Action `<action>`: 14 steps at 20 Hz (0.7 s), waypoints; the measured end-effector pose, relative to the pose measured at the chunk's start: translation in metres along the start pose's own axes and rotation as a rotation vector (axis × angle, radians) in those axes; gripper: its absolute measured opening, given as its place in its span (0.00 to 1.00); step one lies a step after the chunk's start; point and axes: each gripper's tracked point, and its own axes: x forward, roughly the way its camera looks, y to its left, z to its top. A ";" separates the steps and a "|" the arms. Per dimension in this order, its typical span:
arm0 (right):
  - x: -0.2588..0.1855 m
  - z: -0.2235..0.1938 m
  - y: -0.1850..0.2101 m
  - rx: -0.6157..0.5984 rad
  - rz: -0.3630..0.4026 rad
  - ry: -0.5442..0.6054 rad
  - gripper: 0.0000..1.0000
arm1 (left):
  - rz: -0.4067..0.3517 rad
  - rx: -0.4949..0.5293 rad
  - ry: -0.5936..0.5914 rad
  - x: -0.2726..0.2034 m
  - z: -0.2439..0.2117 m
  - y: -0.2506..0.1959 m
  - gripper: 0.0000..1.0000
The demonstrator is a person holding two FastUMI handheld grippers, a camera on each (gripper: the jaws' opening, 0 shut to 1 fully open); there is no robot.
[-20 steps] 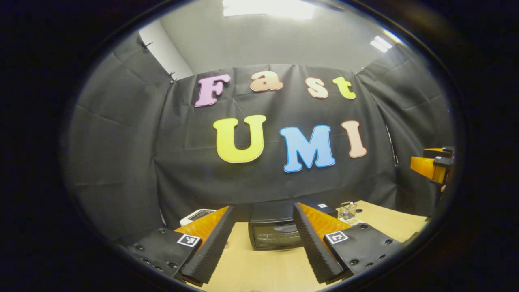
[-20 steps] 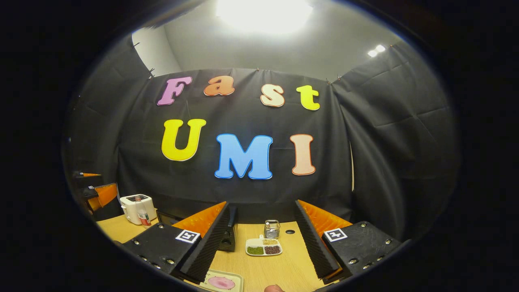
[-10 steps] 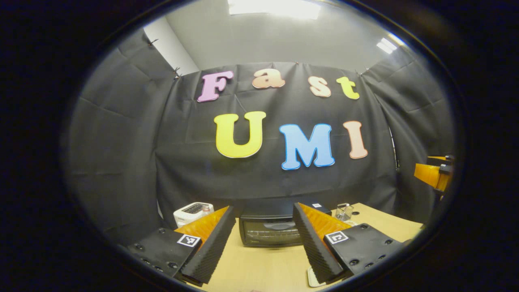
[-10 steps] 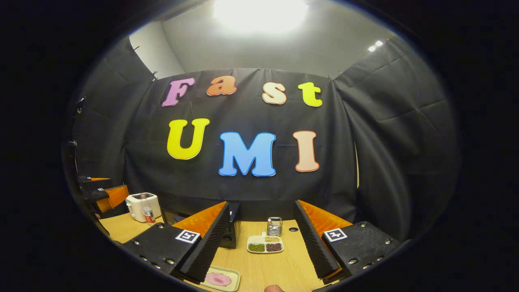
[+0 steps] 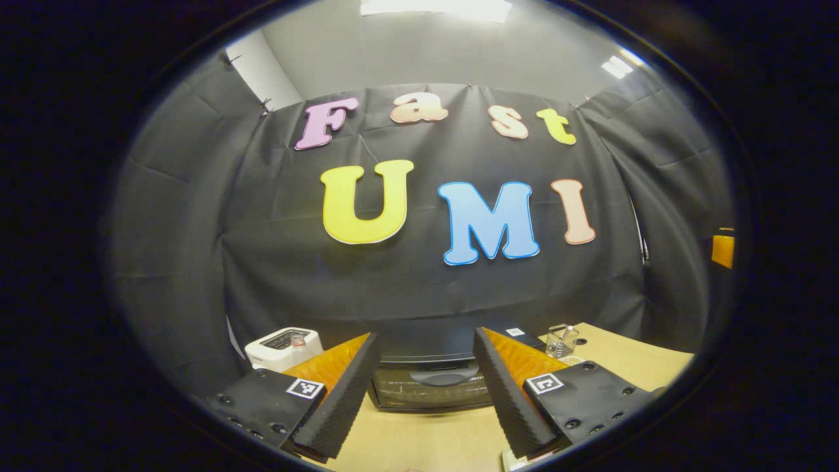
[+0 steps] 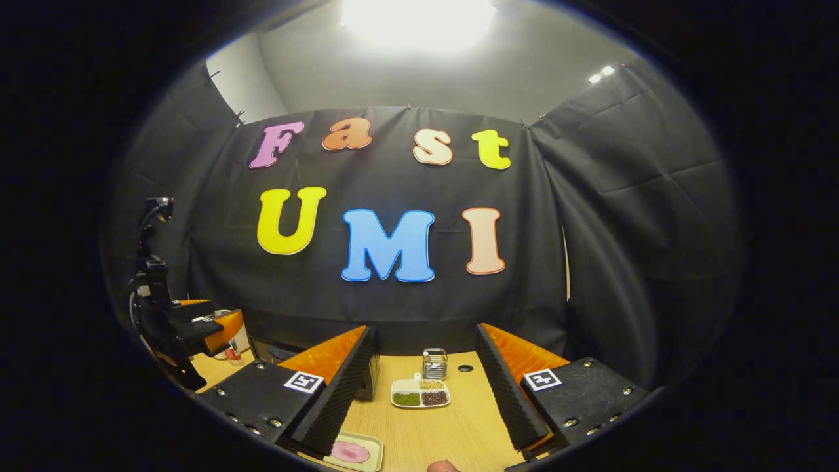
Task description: Open the electric oven with the left hand, put the food in, and close the electric oven.
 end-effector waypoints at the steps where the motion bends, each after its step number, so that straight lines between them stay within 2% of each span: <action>1: 0.000 -0.002 -0.001 -0.008 -0.014 0.004 0.95 | -0.012 -0.005 0.006 0.011 -0.007 -0.002 0.97; 2: -0.001 -0.002 -0.002 -0.012 -0.028 0.009 0.96 | -0.027 -0.009 0.013 0.022 -0.012 -0.005 0.93; 3: -0.001 -0.003 -0.003 -0.016 -0.041 0.018 0.95 | -0.036 -0.008 0.023 0.032 -0.019 -0.006 0.96; 10: -0.007 -0.004 -0.017 -0.042 -0.154 0.047 0.95 | -0.085 -0.004 0.131 0.100 -0.088 -0.016 0.96; 14: -0.011 -0.004 -0.022 -0.069 -0.204 0.066 0.95 | -0.105 0.022 0.202 0.126 -0.128 -0.023 1.00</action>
